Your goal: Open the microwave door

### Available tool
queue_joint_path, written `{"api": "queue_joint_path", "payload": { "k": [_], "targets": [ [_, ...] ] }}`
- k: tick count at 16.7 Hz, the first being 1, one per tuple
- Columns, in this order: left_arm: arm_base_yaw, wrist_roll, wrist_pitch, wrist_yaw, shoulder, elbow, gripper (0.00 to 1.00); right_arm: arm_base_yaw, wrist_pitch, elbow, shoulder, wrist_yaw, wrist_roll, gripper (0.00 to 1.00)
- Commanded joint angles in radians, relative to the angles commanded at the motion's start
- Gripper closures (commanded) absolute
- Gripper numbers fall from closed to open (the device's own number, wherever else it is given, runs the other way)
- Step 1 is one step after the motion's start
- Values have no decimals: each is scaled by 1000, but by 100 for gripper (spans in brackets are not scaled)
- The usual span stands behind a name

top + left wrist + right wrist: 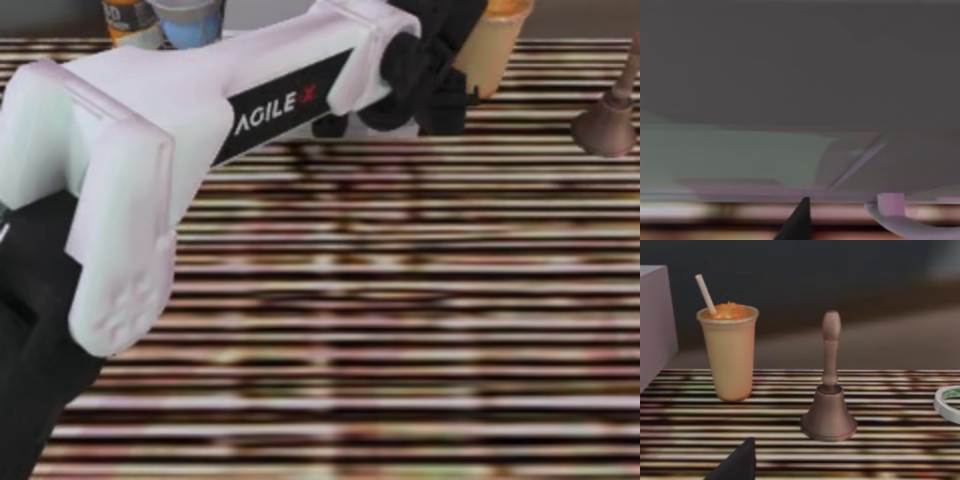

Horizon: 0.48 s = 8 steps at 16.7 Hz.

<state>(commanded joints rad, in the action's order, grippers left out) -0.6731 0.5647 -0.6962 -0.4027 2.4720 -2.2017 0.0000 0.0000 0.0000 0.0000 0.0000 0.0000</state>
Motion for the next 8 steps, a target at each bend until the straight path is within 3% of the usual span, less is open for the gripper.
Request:
{"api": "queue_joint_path", "payload": {
  "k": [6, 8],
  "targets": [
    [0, 0, 0, 0, 0, 0, 98, 0, 0, 0, 0, 0, 0, 0],
    [0, 0, 0, 0, 0, 0, 100, 0, 0, 0, 0, 0, 0, 0]
  ]
}}
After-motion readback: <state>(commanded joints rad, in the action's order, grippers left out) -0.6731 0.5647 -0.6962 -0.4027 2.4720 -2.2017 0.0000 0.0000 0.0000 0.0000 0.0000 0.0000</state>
